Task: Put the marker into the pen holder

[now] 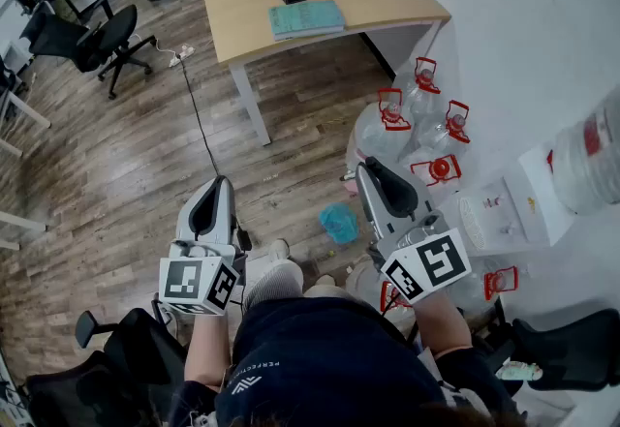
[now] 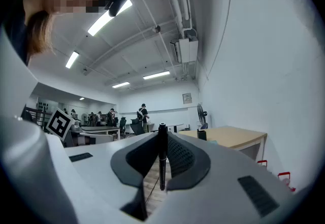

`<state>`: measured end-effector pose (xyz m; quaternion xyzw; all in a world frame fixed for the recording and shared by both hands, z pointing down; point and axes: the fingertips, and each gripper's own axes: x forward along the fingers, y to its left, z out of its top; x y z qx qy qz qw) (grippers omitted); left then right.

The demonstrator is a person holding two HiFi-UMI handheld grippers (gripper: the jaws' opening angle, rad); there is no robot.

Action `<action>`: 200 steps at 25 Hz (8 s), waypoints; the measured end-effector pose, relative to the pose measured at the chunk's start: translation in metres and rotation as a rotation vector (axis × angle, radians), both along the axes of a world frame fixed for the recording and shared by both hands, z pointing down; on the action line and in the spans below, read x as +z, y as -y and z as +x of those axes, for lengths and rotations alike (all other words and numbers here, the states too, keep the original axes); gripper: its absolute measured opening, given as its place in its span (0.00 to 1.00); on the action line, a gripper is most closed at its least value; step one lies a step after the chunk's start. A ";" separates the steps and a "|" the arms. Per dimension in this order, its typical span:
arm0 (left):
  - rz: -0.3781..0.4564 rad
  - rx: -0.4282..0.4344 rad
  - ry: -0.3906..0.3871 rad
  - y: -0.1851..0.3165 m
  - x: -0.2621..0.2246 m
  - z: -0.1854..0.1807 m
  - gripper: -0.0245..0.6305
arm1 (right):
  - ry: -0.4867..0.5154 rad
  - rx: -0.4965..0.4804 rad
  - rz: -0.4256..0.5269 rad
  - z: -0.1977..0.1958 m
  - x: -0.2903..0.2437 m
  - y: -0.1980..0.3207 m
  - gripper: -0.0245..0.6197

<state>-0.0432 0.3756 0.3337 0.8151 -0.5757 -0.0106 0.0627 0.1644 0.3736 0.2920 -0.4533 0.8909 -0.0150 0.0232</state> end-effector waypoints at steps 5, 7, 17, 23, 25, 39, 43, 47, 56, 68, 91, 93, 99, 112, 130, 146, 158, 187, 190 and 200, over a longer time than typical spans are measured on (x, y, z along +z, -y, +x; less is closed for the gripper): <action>0.005 -0.008 0.024 0.013 0.002 -0.006 0.04 | -0.007 0.023 -0.024 -0.002 0.009 0.015 0.10; 0.012 0.002 0.030 0.020 0.001 -0.007 0.05 | -0.016 0.025 -0.032 -0.006 0.012 0.024 0.10; -0.003 0.008 0.015 0.059 0.004 -0.061 0.05 | -0.008 -0.005 -0.056 -0.065 0.012 0.076 0.10; 0.014 0.034 0.025 0.096 0.001 -0.091 0.05 | -0.040 -0.015 -0.046 -0.105 0.010 0.112 0.10; 0.018 0.046 0.030 0.107 0.000 -0.100 0.05 | -0.040 -0.010 -0.050 -0.117 0.012 0.124 0.10; -0.001 0.134 0.031 0.158 0.012 -0.142 0.04 | -0.059 -0.005 -0.076 -0.184 0.019 0.172 0.10; -0.008 0.130 0.037 0.178 0.016 -0.142 0.04 | -0.065 -0.001 -0.080 -0.185 0.021 0.196 0.10; -0.020 0.119 0.036 0.202 0.015 -0.146 0.04 | -0.055 -0.014 -0.072 -0.187 0.021 0.232 0.10; -0.030 0.096 0.062 0.299 0.010 -0.139 0.05 | -0.045 -0.068 -0.068 -0.185 0.020 0.332 0.10; -0.043 0.101 0.026 0.438 0.009 -0.082 0.05 | -0.031 -0.088 -0.084 -0.138 0.019 0.463 0.10; -0.062 0.172 0.058 0.575 0.024 -0.037 0.05 | 0.012 -0.032 -0.063 -0.102 0.021 0.591 0.10; -0.061 0.178 0.055 0.593 0.024 -0.040 0.05 | 0.015 -0.023 -0.061 -0.103 0.019 0.608 0.10; -0.084 0.192 0.046 0.648 0.031 -0.050 0.05 | 0.013 0.003 -0.065 -0.109 0.021 0.668 0.10; -0.145 0.225 0.036 0.731 0.056 -0.060 0.05 | -0.007 0.051 -0.068 -0.113 0.039 0.766 0.10; -0.237 0.224 0.008 0.761 0.094 -0.062 0.05 | -0.064 0.052 -0.144 -0.127 0.106 0.801 0.10; -0.255 0.205 0.015 0.754 0.100 -0.065 0.04 | -0.114 -0.016 -0.184 -0.141 0.123 0.794 0.16; -0.221 0.200 0.010 0.734 0.088 -0.062 0.05 | -0.110 0.006 -0.164 -0.130 0.113 0.772 0.15; -0.152 0.182 0.007 0.679 0.060 -0.047 0.05 | -0.091 0.104 -0.236 -0.098 0.107 0.706 0.05; -0.153 0.179 0.008 0.676 0.060 -0.048 0.05 | -0.099 0.113 -0.245 -0.096 0.109 0.704 0.04; -0.153 0.162 0.011 0.673 0.059 -0.056 0.05 | -0.116 0.107 -0.266 -0.100 0.110 0.701 0.04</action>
